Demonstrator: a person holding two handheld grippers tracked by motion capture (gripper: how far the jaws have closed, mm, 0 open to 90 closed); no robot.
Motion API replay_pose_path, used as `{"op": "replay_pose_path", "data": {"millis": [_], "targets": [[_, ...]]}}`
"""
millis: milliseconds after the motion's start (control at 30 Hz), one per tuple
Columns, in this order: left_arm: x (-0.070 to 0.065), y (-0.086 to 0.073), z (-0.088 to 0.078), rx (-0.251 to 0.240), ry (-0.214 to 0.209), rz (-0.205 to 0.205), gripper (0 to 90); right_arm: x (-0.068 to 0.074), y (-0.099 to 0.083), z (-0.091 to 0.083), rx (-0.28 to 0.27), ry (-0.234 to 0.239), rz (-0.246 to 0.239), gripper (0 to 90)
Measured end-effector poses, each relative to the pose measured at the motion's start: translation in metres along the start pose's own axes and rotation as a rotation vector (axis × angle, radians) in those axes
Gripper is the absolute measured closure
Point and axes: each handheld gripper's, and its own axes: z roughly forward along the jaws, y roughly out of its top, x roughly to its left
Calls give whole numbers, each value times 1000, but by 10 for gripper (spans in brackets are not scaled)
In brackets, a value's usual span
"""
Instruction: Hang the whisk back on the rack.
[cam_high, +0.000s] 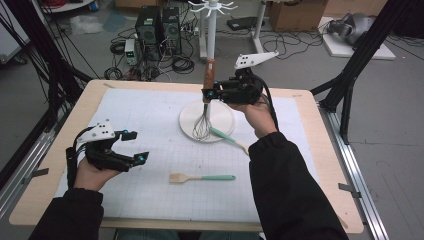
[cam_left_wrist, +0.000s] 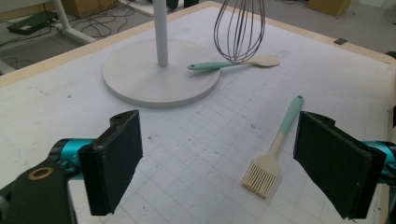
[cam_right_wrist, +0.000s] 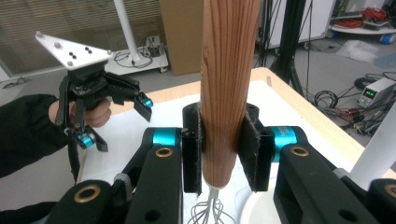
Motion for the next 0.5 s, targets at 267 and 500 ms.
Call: {"op": "replay_pose_path", "data": {"millis": [267,500], "targets": [[3,-2,-4,-7,26,-10,90,-5,16,-4,12,-13,-8,723],[4,-2,-6,-15,46,-8,56,-9,30,-4,17,-18,-22,723]]}}
